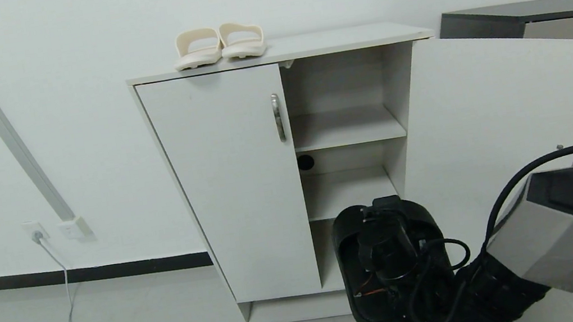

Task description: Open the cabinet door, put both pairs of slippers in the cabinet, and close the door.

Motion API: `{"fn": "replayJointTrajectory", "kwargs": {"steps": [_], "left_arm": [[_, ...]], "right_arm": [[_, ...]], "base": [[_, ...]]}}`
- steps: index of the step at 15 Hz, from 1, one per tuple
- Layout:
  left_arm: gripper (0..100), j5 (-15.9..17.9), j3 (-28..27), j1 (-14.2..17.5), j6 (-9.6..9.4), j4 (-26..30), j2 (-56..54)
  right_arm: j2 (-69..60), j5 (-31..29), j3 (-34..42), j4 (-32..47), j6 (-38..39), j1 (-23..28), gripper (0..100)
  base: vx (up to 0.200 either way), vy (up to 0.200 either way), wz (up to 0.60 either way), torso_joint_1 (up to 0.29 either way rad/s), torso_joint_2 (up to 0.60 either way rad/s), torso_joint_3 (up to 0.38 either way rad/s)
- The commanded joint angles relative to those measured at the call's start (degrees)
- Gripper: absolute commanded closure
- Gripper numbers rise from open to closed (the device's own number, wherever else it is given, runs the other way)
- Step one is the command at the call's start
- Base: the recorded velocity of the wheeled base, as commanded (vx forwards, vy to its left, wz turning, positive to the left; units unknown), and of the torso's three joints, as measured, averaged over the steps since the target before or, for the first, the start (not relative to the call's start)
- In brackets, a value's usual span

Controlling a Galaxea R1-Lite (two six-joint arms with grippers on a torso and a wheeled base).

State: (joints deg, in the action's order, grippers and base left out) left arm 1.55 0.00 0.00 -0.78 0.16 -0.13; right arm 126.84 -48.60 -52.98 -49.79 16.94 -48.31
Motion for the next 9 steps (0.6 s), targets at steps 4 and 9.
{"fn": "replayJointTrajectory", "kwargs": {"steps": [4, 9], "left_arm": [[100, 0.0, 0.0, 0.0, -0.01, 0.0, 0.1], [100, 0.0, 0.0, 0.0, -0.01, 0.0, 0.1]], "right_arm": [[1.4, 0.2, 0.2, -1.3, -0.1, 0.1, 100], [2.2, 0.8, 0.2, -1.3, -0.1, 0.5, 100]], "base": [[0.000, 0.000, 0.00, 0.000, 0.00, 0.000], [0.000, 0.000, 0.00, 0.000, 0.00, 0.000]]}}
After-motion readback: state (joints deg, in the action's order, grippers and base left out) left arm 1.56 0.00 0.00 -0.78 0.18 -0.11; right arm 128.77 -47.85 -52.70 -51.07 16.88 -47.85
